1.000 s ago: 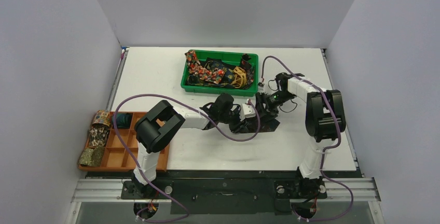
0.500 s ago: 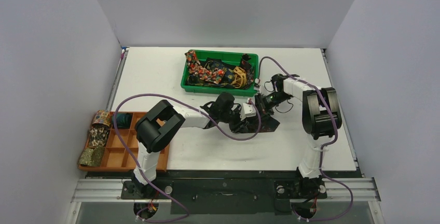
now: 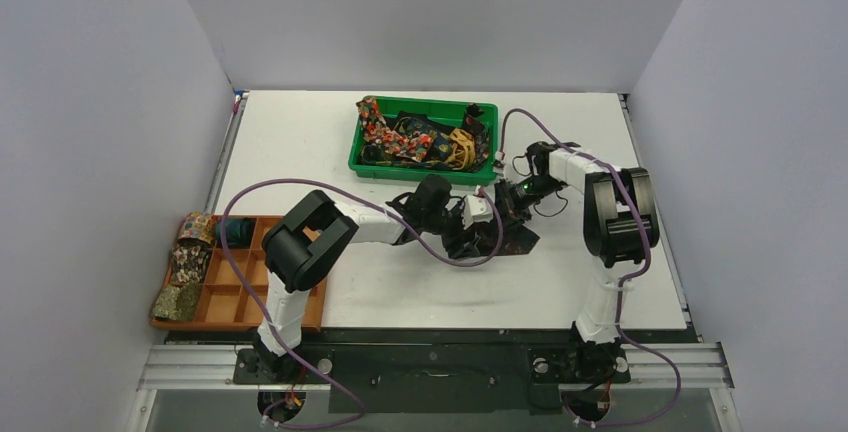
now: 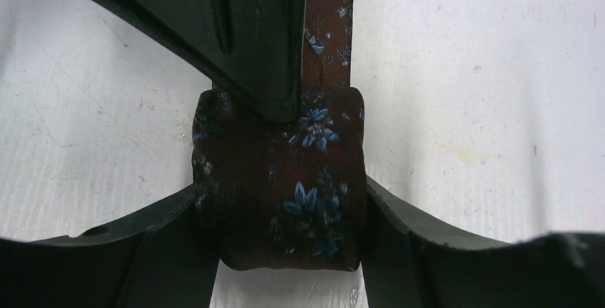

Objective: Roll the ties
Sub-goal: Roll the tie at the center of the board.

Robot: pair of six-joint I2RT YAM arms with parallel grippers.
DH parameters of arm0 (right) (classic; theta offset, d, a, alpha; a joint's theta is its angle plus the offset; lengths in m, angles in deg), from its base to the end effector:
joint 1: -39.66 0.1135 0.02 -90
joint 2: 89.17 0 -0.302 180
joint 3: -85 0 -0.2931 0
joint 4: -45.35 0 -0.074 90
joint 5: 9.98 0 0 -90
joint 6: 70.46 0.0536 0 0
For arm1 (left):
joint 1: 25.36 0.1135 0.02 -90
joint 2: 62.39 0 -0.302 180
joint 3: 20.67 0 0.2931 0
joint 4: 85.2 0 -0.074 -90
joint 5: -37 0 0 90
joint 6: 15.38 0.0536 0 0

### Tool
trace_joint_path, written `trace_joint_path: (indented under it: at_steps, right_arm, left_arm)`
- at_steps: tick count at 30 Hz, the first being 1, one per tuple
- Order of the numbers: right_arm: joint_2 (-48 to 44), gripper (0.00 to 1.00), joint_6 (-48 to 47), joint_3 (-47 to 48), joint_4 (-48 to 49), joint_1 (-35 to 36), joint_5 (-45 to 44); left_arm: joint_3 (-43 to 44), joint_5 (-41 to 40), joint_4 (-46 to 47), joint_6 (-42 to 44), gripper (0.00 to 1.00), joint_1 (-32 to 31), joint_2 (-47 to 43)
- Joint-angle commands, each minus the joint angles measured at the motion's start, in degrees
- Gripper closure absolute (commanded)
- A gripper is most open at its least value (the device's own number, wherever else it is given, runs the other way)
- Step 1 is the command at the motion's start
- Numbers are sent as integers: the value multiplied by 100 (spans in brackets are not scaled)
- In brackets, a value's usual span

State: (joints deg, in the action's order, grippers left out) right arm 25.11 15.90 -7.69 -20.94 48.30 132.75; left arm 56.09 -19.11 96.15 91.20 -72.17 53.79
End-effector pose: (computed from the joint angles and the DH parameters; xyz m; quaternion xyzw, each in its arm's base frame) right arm 0.3884 0.1022 0.1496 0.0832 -0.8918 -0.4424 0.0448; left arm 0.3019 -0.3653 0.1253 0.5604 0.6647 -0.3622 0.3360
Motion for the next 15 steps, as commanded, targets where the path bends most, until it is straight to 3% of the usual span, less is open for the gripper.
trace_joint_path:
  at_steps: [1, 10, 12, 15]
  right_arm:
    - [180, 100, -290, -96, 290, -65, -753]
    - [180, 100, -386, -159, 289, -86, -890]
    - [147, 100, -403, -172, 289, -76, -882]
    - [100, 100, -424, -173, 280, -81, -834]
  left_arm:
    - [-160, 284, 820, -325, 41, 64, -64]
    - [-29, 547, 1726, -859, 42, -81, 190]
    - [48, 511, 1712, -919, 46, -134, 281]
    - [128, 275, 1333, -655, 64, -226, 381]
